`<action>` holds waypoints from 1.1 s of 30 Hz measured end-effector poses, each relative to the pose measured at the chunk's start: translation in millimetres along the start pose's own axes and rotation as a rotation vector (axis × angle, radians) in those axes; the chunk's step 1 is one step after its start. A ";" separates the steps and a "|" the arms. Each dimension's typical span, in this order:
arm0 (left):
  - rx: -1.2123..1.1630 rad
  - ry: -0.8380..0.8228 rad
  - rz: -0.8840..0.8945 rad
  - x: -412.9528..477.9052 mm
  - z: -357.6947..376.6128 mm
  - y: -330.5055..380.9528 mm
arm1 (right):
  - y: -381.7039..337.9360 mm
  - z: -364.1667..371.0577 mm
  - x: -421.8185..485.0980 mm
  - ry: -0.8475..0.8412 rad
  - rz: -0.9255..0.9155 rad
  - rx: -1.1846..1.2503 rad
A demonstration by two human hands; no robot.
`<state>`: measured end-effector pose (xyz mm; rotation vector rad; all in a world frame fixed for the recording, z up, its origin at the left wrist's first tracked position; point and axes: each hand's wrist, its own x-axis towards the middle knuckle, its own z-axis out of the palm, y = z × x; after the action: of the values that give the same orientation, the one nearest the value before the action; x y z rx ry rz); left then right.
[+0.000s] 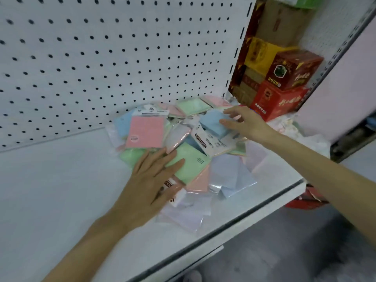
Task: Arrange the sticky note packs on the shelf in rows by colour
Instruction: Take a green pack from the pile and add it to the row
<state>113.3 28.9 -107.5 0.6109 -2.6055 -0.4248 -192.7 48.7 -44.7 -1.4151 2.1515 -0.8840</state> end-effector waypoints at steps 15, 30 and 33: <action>-0.497 0.372 -0.935 4.1 3.0 56.5 | 15.5 12.0 12.6 0.039 0.125 0.284; -0.889 0.828 -1.207 -4.3 -41.4 110.8 | 6.4 -52.5 5.1 -0.380 0.203 0.861; -1.183 0.881 -1.235 -17.2 -37.7 135.3 | -17.0 -40.9 -10.9 -0.549 0.160 0.948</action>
<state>97.9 145.6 -29.1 1.3754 -0.6356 -1.4270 -203.6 65.4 -3.6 -0.8304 1.1424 -1.0755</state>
